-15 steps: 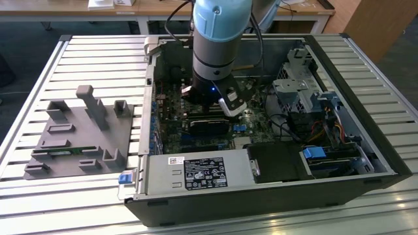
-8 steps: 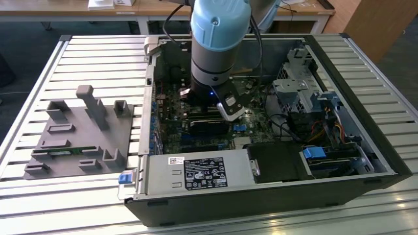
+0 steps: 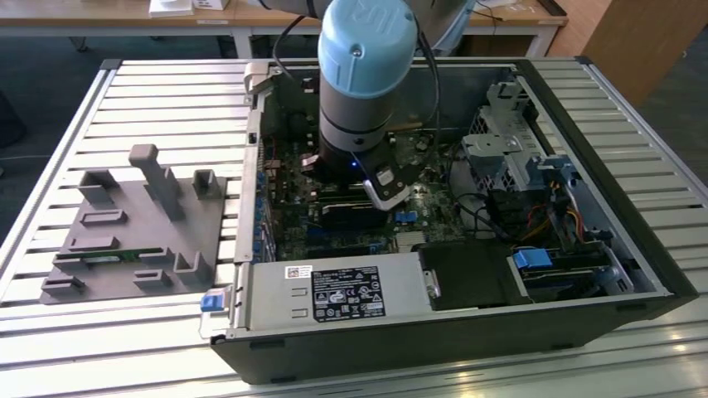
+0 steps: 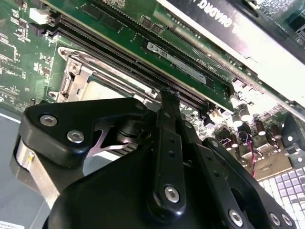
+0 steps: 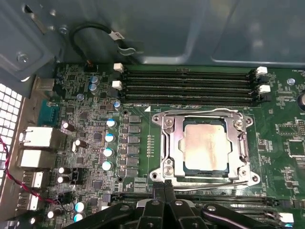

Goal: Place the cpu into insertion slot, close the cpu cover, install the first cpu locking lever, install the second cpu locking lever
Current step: 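Install the second cpu locking lever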

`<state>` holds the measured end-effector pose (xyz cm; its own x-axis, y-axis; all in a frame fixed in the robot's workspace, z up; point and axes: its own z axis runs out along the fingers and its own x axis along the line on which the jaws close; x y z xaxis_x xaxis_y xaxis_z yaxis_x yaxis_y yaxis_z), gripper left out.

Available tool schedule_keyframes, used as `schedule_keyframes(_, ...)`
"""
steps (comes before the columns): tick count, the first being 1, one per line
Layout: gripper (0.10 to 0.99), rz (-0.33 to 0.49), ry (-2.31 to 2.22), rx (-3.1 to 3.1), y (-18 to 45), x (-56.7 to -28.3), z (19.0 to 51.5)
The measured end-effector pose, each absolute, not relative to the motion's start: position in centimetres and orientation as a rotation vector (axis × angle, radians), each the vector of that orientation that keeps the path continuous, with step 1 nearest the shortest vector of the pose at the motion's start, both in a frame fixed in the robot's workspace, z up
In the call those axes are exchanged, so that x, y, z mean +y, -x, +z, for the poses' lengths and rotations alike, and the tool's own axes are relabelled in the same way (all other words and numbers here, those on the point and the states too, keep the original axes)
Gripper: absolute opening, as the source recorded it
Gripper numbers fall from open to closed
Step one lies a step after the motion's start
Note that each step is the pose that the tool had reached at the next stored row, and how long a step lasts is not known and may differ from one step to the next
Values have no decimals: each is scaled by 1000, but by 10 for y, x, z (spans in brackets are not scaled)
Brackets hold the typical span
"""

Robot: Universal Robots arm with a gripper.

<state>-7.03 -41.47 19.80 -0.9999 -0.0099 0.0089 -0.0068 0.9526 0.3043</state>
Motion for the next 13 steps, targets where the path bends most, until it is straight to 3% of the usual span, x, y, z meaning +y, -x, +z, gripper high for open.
schedule_keyframes(13, 106, -531, -14, -3090, 74, -415, 189)
